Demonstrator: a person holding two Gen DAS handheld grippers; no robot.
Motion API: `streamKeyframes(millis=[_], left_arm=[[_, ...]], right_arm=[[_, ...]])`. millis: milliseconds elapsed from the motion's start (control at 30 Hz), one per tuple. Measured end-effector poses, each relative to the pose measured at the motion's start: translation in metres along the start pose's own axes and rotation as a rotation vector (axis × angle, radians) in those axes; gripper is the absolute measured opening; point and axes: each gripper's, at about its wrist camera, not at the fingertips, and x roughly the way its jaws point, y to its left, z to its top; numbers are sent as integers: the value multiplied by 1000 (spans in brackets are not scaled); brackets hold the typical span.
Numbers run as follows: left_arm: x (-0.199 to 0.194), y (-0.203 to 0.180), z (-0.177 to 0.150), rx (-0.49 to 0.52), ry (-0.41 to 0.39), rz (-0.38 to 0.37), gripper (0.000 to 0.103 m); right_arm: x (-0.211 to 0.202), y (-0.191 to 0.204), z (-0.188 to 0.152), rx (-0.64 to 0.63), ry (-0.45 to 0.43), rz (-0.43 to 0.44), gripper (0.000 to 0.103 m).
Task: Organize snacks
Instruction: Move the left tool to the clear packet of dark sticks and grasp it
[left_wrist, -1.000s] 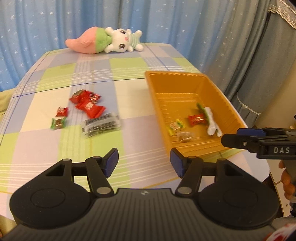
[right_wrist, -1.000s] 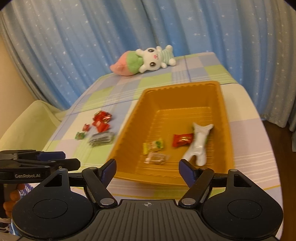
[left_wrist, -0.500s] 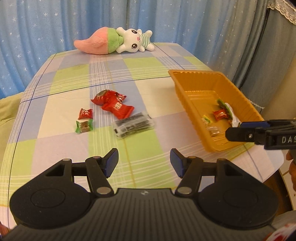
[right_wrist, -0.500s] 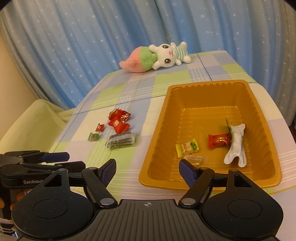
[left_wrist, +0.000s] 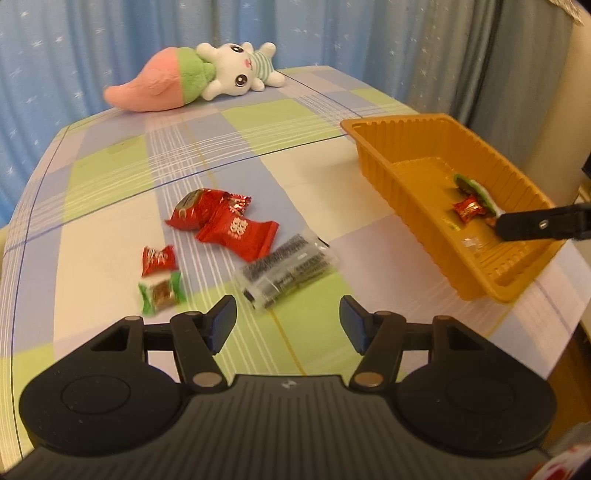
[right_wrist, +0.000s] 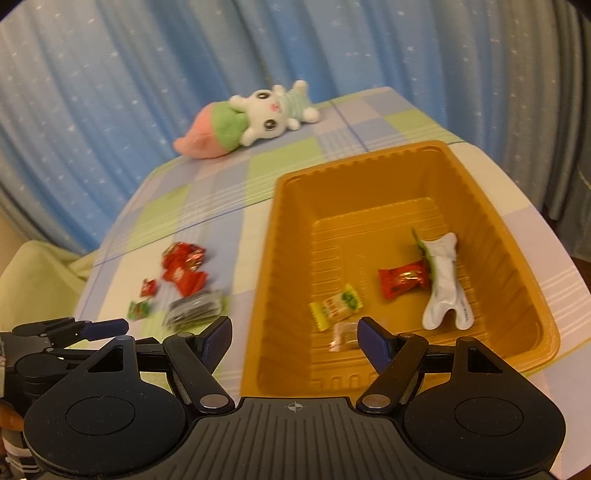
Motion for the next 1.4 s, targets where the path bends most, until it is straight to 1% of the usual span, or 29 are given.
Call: streamKeyframes(millis=[233,367,533,667,767,867,1000,1100,1267,1333,1400], left_arm=[[39,10,18,52,25,-61,59],[57,9,24,75,47,-68,59],[67,11,28,76,63,-90,59],[67,8,28,84,82,-107,59],[64,0,25,88,96,-151,59],[64,-8,23,91,99,-137,59],[69,-1,30,11,103,-131,58],[74,2,37,-22,105,-116,57],[83,0,43,-30,106,-90,52],[86,-2,44,-30,110,-76,46],[88,-3,44,-29,112,-65,43]], right_arm=[[3,-15,6,62,-6,-70,75],[5,-23,8,87,-5,-99,75],[7,-28,11,98,-2,-111,75],[12,-28,14,96,2,-104,75],[17,-26,17,91,7,-97,75],[19,-26,18,89,9,-90,75],[21,-27,19,86,14,-88,75],[23,-28,19,90,20,-86,75],[22,-31,18,90,19,-86,75],[21,-32,18,90,17,-87,75],[21,-33,19,89,16,-86,75]])
